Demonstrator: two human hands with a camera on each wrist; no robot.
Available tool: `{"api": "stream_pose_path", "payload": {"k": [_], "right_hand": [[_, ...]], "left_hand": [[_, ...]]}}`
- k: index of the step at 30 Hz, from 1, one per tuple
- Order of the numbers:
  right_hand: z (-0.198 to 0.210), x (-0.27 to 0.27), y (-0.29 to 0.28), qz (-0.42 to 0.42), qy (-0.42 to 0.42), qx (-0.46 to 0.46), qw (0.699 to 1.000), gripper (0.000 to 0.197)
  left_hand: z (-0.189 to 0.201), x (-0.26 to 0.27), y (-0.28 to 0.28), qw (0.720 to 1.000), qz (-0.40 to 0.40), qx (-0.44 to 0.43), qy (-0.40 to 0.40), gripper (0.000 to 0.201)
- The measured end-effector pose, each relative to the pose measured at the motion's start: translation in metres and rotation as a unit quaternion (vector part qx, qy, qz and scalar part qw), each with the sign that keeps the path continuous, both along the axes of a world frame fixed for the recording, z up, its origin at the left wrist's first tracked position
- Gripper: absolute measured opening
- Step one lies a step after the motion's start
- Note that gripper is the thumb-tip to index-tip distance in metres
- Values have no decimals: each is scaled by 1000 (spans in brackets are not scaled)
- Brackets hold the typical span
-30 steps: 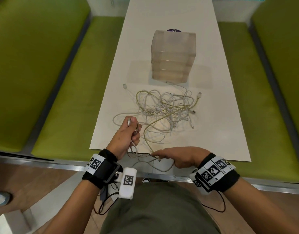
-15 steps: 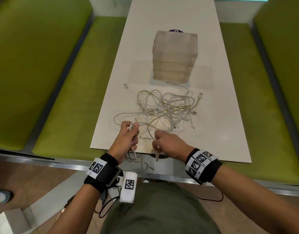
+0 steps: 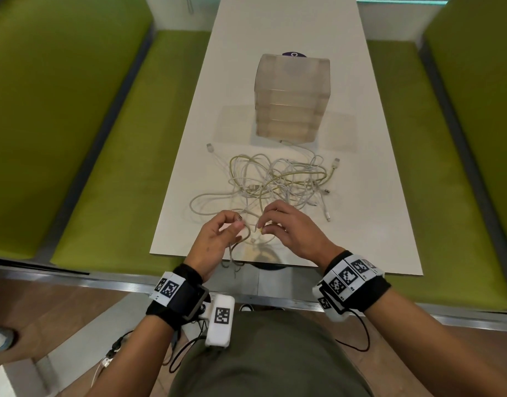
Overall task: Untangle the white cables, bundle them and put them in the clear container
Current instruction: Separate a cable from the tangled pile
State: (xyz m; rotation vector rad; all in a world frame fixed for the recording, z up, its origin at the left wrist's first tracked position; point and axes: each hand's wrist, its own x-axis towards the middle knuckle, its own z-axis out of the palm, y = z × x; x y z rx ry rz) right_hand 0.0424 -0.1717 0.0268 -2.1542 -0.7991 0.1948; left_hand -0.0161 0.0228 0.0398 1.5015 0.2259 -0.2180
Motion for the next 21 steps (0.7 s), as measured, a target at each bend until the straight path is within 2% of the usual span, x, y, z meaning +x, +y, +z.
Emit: {"api": "stream_pose_path", "payload": {"k": [4,7,9,11,13,14,17,19,21], "right_hand": [[4,3,3,-36,68,63,995,8],[12,4,6,-55,155,112,980,7],[17,6,7,-60,181,125,974,8],[22,8,8,-63,187,135,971,7],[27,10,7,-57,185,140,971,10],[29,10,5,-50,186,140,971,12],[33,10,3,-12,206,144,968,8],[35,9,5,13,213,151,965,8],[37,7,8,30,232,161,959,5]], "left_hand": [[-3,-1,4,992,15,95,-75,3],[4,2,-1,992,64,38,-100,5],[12,5,-6,990,75,16,-119,8],[14,7,-6,980,67,97,-158,5],[15,10,-2,945,43,244,-212,7],[16,12,1,934,32,274,-228,11],[28,16,-1,955,12,174,-238,16],[32,17,-4,972,5,100,-213,21],[29,18,-6,980,-3,72,-188,20]]}}
